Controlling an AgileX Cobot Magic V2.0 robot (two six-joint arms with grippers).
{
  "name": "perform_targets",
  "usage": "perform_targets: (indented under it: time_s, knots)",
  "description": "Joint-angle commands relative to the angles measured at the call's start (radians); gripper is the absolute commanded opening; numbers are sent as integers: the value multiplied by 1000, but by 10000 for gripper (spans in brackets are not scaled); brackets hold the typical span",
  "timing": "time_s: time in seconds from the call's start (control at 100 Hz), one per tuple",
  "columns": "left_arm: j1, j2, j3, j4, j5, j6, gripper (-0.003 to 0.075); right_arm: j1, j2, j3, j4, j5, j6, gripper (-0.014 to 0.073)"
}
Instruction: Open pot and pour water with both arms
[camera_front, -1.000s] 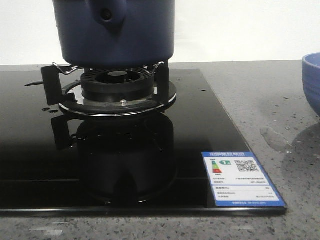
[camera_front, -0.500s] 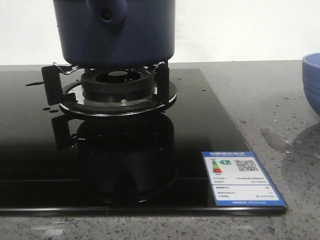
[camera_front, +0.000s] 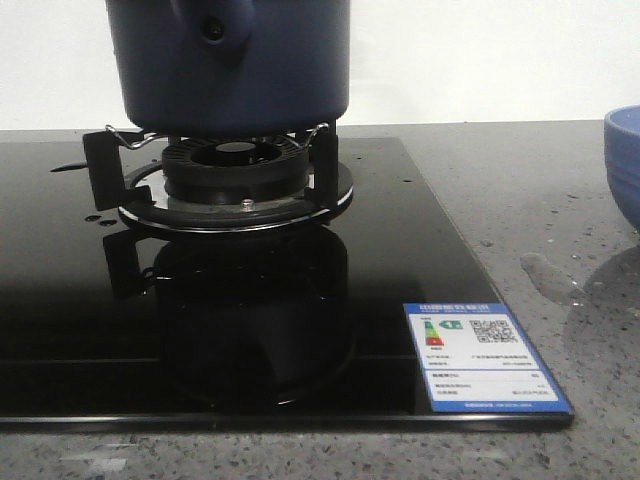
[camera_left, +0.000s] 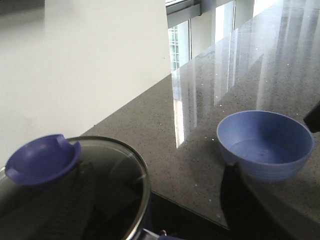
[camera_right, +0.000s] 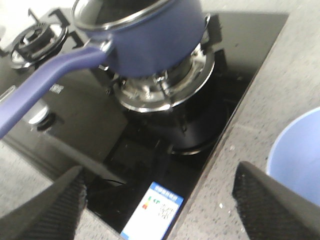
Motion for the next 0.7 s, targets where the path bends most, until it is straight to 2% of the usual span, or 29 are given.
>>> perform_targets:
  time_s: [0.0,0.09,0.18,0.32,0.49,0.69]
  knots:
    - [75,31,-73,-138,146,78,459,2,10,-34,54,-54,-18,554]
    - [183,81,-109,-228,267,129,459,2,10,-34,54,-56,-18,554]
    - [244,125,-129,-219,304,139,459,2,10,-34,54,-58,-18,554]
    - [246,185,-136,-218,307,211,468,2,10,-34,54,-64,-18,554]
    - [218,260,-138,-232,299,255,552,2,10,-34,54,-72,-18,554]
    - [216,322,-138,-333,280,301,552,2,10,-34,54,-92,-18,554]
